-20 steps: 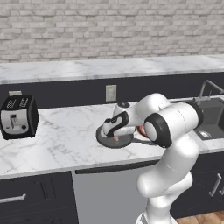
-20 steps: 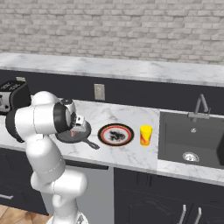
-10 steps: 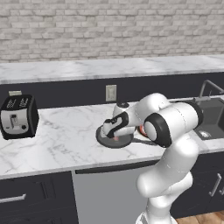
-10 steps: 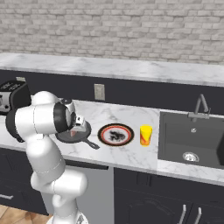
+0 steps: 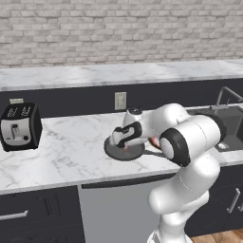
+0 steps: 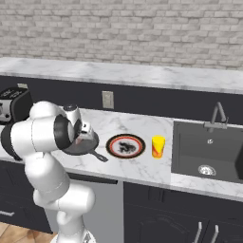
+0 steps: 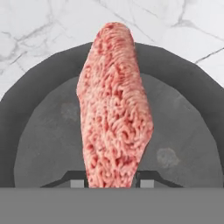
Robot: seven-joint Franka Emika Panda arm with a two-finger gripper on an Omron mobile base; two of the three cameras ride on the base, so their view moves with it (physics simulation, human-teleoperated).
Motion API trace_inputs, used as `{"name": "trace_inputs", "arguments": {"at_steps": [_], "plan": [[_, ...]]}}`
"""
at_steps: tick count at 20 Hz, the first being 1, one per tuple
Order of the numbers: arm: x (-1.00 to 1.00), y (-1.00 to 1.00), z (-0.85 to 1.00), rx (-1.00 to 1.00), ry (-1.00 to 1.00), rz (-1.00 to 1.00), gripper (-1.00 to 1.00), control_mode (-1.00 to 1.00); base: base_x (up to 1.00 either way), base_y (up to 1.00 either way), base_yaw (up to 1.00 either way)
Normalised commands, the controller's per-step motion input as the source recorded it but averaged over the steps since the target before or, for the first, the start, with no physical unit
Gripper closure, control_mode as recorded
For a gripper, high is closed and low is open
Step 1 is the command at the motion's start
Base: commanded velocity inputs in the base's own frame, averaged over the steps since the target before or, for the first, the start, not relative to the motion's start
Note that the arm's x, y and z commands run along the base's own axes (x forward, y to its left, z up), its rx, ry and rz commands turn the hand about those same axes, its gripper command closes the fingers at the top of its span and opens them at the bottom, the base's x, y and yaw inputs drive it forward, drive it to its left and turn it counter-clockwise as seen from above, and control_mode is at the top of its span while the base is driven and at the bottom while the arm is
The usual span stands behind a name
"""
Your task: Pick up the pan with the steak in it and place it on the dining table. Then place the steak on the plate.
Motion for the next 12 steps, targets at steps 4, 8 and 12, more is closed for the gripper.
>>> {"name": "trace_inputs", "arguments": {"at_steps": [4, 8, 12], "plan": [[-0.26, -0.13, 0.56, 0.00, -0.10, -0.06, 1.00, -1.00, 0.00, 0.00, 0.00], [-0.39, -0.34, 0.44, 0.02, -0.03, -0.09, 1.00, -1.00, 0.00, 0.00, 0.00], [-0.20, -0.61, 0.30, 0.04, 0.00, -0.12, 1.00, -1.00, 0.00, 0.00, 0.00]]}}
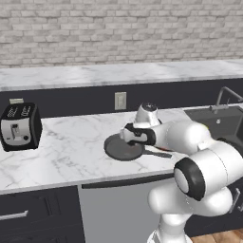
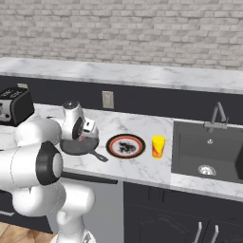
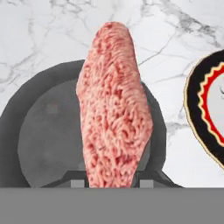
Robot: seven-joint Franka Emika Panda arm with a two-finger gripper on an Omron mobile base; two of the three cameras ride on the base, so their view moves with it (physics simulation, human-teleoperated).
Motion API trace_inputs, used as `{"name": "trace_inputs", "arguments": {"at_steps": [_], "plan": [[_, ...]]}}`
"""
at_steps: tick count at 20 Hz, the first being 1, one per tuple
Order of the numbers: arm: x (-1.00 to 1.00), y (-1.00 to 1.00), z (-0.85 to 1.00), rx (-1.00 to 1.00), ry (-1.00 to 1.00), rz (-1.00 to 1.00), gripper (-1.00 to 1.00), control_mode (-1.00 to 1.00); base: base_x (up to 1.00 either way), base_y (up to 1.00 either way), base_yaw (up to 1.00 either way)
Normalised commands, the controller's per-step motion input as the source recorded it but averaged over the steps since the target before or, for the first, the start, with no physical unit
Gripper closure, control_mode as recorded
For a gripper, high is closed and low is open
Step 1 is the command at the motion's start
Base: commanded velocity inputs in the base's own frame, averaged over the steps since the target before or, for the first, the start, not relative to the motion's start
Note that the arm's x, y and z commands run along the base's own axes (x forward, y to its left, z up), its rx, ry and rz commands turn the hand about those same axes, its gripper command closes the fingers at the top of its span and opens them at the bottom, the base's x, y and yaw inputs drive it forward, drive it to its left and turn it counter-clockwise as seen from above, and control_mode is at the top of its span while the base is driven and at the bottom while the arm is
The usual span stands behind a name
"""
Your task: Pick up the pan with the steak in it and place it on the dining table. Then place the steak on the plate.
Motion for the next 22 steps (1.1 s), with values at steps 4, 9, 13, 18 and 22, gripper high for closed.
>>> {"name": "trace_inputs", "arguments": {"at_steps": [4, 9, 13, 18, 22], "plan": [[-0.02, -0.78, 0.22, 0.05, 0.00, -0.13, 1.00, -1.00, 0.00, 0.00, 0.00], [0.07, -0.82, 0.14, 0.02, 0.00, -0.14, 1.00, -1.00, 0.00, 0.00, 0.00], [0.17, -0.78, 0.01, 0.00, 0.01, -0.14, 1.00, -1.00, 0.00, 0.00, 0.00], [0.11, -0.61, -0.01, 0.00, 0.01, -0.12, 1.00, -1.00, 0.00, 0.00, 0.00], [0.01, -0.15, -0.06, -0.04, 0.00, -0.05, 1.00, -1.00, 0.00, 0.00, 0.00]]}}
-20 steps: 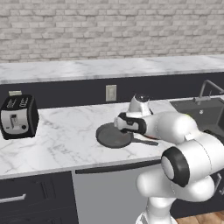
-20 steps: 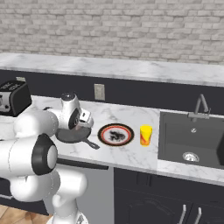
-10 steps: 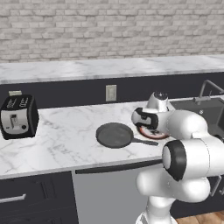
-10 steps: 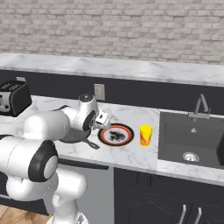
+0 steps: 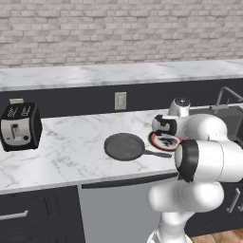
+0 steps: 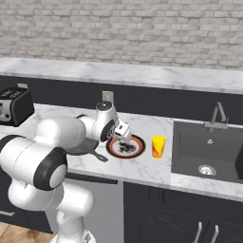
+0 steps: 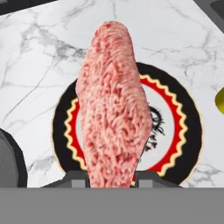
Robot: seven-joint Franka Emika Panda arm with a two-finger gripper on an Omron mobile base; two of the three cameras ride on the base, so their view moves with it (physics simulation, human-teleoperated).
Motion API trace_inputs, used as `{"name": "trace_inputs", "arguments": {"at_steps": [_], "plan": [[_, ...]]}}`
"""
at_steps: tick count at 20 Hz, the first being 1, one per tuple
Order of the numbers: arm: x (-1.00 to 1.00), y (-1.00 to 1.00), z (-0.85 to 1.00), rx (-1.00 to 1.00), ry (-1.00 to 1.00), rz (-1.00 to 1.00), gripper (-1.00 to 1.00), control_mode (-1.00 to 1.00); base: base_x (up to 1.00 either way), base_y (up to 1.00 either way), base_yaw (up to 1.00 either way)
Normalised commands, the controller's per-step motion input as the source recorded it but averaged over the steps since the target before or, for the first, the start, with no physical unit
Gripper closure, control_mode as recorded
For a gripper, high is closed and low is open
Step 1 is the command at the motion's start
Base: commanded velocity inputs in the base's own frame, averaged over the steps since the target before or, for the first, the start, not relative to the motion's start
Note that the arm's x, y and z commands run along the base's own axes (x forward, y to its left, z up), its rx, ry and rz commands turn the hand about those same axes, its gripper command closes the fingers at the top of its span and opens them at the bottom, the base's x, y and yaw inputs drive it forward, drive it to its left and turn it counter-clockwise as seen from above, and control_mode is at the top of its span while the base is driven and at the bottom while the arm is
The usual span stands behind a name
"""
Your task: Pick up the pan with the steak in it and place it on the dining table. Then place the steak on the plate.
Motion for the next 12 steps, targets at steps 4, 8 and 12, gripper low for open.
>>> {"name": "trace_inputs", "arguments": {"at_steps": [4, 8, 12], "plan": [[0.00, 0.00, 0.00, 0.00, 0.00, 0.00, 1.00, -1.00, 0.00, 0.00, 0.00], [0.00, -0.01, -0.15, 0.00, 0.00, 0.00, 1.00, -1.00, 0.00, 0.00, 0.00], [0.00, -0.16, -0.21, 0.00, 0.00, 0.00, 1.00, -1.00, 0.00, 0.00, 0.00]]}}
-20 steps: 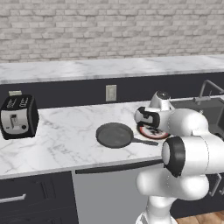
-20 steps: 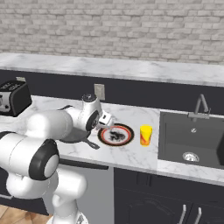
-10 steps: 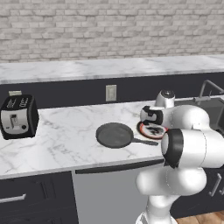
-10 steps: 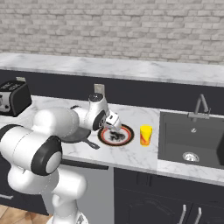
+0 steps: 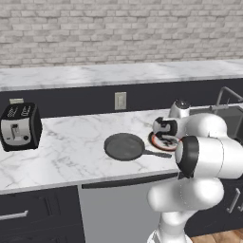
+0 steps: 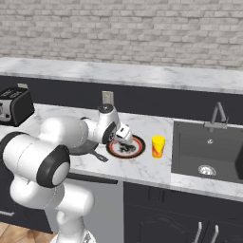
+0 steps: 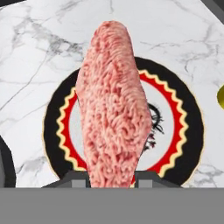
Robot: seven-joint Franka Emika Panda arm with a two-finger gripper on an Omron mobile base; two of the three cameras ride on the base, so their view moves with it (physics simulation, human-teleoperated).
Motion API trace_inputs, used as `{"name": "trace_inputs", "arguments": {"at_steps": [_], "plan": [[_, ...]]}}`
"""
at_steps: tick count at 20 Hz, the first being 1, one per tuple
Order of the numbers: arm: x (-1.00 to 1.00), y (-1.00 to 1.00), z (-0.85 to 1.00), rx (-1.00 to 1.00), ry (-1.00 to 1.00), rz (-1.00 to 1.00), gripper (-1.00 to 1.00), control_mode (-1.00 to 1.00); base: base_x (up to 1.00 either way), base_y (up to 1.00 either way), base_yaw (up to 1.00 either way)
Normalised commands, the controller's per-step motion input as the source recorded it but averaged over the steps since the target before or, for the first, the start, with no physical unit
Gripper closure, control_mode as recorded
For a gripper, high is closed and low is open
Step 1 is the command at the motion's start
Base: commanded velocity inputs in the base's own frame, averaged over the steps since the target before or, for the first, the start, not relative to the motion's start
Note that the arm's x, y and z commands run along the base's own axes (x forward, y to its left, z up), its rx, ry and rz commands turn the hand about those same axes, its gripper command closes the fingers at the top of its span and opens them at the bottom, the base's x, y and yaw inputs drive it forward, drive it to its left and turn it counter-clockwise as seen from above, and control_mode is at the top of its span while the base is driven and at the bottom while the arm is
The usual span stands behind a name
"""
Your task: Pick up the pan with the steak in it and place it on the dining table. Then place the steak on the plate.
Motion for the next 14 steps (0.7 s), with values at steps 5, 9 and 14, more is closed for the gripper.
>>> {"name": "trace_inputs", "arguments": {"at_steps": [5, 9, 14], "plan": [[0.00, -0.28, -0.16, 0.00, 0.00, 0.00, 1.00, -1.00, 0.00, 0.00, 0.00], [0.00, -0.08, -0.03, 0.00, 0.00, 0.00, 1.00, -1.00, 0.00, 0.00, 0.00], [0.00, 0.00, -0.08, 0.00, 0.00, 0.00, 1.00, -1.00, 0.00, 0.00, 0.00]]}}
